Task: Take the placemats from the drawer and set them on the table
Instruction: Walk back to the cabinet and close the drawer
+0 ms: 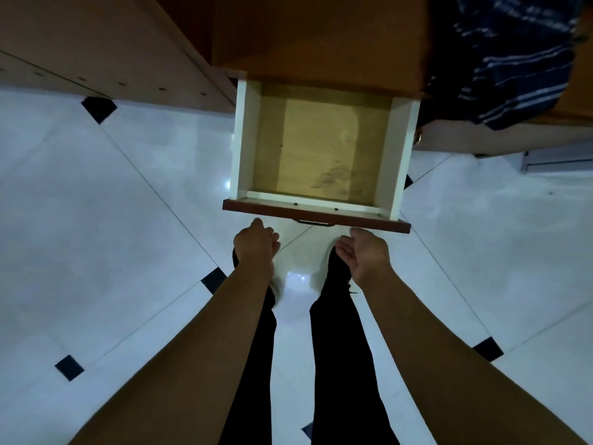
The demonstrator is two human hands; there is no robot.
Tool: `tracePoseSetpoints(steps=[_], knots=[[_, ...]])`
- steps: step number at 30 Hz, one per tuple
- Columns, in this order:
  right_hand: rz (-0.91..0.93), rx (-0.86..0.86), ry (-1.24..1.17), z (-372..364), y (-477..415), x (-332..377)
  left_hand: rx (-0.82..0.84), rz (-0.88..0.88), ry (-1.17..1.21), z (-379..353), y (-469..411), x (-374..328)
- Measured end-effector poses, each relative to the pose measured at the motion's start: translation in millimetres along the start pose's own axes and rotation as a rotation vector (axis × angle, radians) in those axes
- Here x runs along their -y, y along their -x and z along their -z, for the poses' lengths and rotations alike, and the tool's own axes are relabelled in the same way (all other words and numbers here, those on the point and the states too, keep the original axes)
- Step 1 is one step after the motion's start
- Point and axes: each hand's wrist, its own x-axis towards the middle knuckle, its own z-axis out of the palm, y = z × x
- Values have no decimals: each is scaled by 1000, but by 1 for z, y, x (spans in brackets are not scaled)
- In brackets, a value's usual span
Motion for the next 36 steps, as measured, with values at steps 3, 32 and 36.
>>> tracePoseSetpoints(steps=[3,32,36], knots=[[16,-22,-295,-11,-5,7,42,25,172,-12,-7,-7],[1446,-287,1496,-66,-72,184,-79,-1031,-680,-125,-45,-154],[1395,-305,1606,-71,-69,187,-69,-1178,-831,-117,-54,-167]])
